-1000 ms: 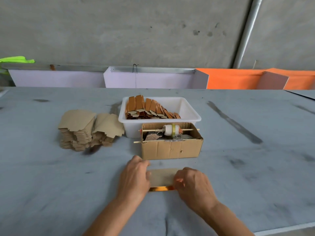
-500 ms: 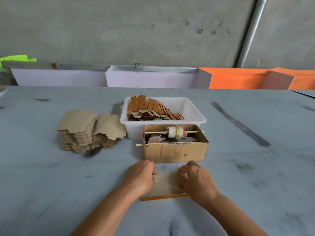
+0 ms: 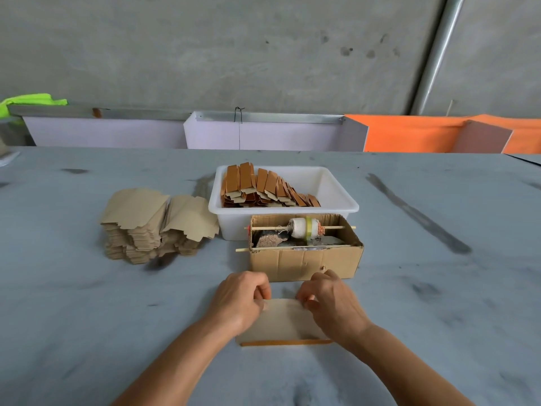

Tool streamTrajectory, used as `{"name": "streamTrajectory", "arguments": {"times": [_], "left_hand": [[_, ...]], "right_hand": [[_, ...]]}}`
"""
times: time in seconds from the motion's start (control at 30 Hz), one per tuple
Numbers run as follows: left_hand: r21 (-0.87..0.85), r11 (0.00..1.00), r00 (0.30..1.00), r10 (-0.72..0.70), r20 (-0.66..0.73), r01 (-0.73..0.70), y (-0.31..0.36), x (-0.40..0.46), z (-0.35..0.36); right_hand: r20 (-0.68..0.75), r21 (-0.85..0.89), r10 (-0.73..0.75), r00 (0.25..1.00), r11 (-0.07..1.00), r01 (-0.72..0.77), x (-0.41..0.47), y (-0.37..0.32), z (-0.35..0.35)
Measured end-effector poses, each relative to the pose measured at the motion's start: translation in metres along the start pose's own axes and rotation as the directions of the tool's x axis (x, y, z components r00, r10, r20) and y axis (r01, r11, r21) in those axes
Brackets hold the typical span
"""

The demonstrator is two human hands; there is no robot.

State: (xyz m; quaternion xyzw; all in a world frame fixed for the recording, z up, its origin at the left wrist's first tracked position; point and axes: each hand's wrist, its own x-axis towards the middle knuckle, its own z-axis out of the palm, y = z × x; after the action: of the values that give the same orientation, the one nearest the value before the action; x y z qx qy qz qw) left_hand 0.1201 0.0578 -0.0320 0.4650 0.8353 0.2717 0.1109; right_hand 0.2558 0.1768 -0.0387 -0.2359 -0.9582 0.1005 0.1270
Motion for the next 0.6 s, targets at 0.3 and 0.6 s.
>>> {"name": "streamTrajectory", "arguments": {"times": [0.3,0.6], "left_hand": [[0.142,0.977,0.986,0.162,-0.030,-0.157,-0.006,-0.002,0.000],[0.546,0.686,0.841,0.538,0.066,-0.481,0.007,-0.016,-0.008]], "right_hand": [[-0.067,-0.031,-0.092,0.994,0.995,0.090,-0.004,-0.002,0.000],[0.039,-0.432,-0.397,0.917,0.821,0.374,-0.007,-0.008,-0.014]]}}
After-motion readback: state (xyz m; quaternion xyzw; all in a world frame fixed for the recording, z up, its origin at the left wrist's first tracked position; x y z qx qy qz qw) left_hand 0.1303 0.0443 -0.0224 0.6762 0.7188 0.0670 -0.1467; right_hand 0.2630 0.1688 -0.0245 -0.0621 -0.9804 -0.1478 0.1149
